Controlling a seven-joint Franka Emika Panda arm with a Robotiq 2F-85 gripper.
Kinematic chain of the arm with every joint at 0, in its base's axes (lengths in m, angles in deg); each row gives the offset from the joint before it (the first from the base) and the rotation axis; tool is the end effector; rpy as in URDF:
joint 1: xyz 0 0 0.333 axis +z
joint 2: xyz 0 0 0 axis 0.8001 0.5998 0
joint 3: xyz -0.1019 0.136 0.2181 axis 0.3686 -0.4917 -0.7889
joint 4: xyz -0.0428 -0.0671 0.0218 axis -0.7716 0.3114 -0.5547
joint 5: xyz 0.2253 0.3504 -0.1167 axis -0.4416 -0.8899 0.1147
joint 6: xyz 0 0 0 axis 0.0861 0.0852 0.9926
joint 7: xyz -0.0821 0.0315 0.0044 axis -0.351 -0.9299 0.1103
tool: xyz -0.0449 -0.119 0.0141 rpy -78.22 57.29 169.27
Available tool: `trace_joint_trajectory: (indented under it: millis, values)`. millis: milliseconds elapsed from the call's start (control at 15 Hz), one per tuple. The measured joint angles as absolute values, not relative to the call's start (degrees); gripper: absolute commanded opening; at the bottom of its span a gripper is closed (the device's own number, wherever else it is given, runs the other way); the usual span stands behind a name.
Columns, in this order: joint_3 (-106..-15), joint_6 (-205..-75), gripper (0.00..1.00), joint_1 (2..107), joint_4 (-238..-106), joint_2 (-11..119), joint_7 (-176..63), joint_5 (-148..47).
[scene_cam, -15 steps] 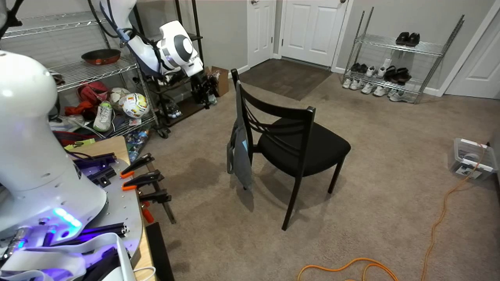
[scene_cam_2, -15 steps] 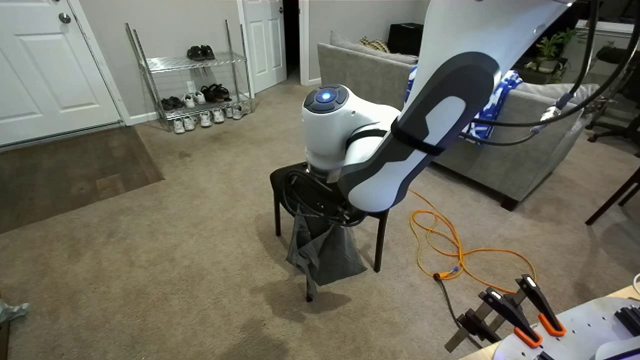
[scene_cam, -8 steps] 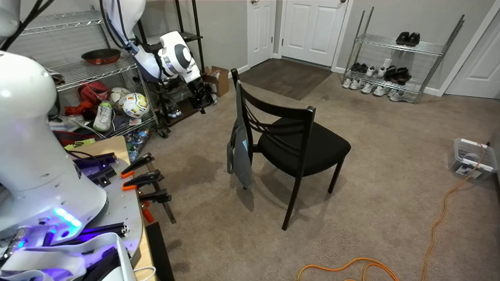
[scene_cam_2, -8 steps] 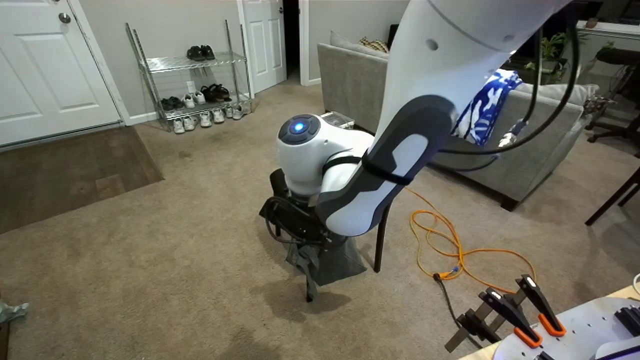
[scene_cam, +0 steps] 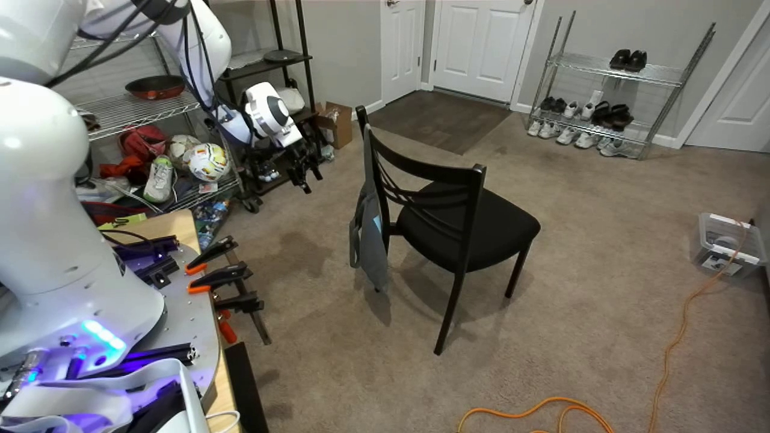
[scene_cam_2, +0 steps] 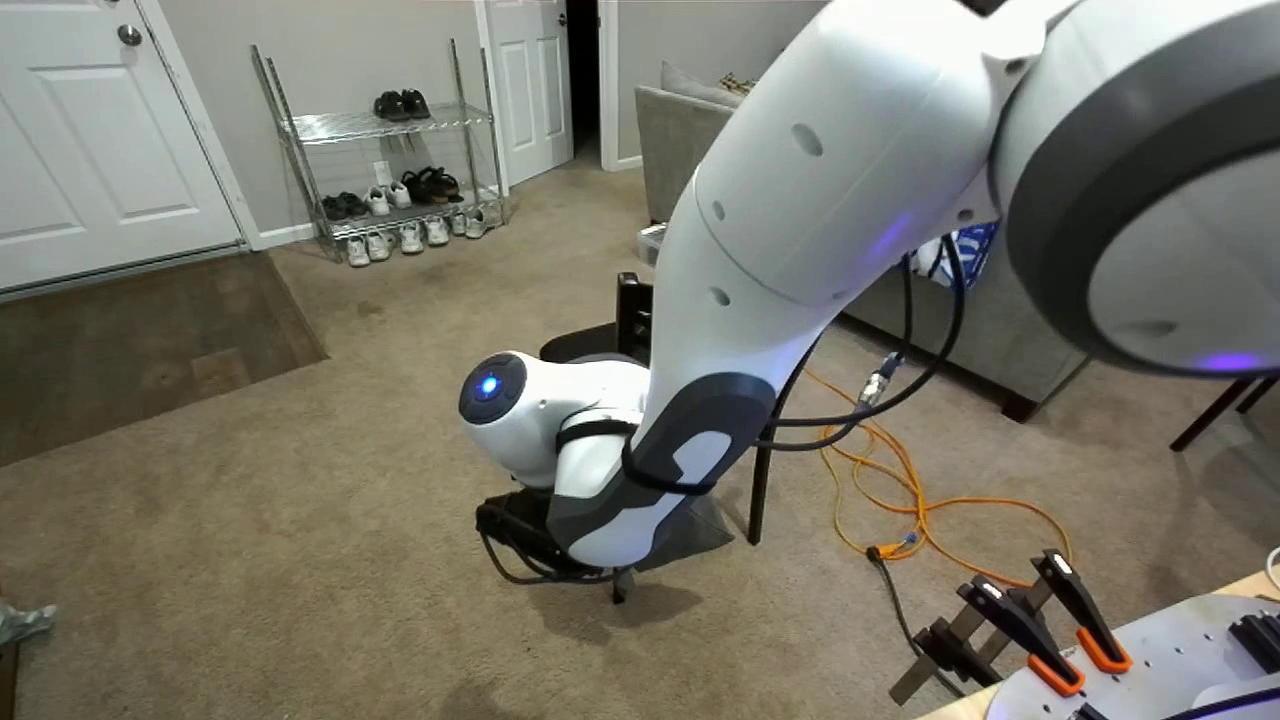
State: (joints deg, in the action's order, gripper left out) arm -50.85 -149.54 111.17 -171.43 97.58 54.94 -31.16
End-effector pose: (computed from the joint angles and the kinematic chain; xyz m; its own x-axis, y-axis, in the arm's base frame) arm 0.4598 0.4373 -0.0555 0.6339 -0.6449 0.4270 -0.7235 -0.6895 0.0326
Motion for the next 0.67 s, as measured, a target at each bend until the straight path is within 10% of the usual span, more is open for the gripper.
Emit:
trace_joint_trajectory:
  millis: [667]
  values:
    - [-51.49,-135.47,1.00,110.13,-147.52,117.77,53.72,-31.13]
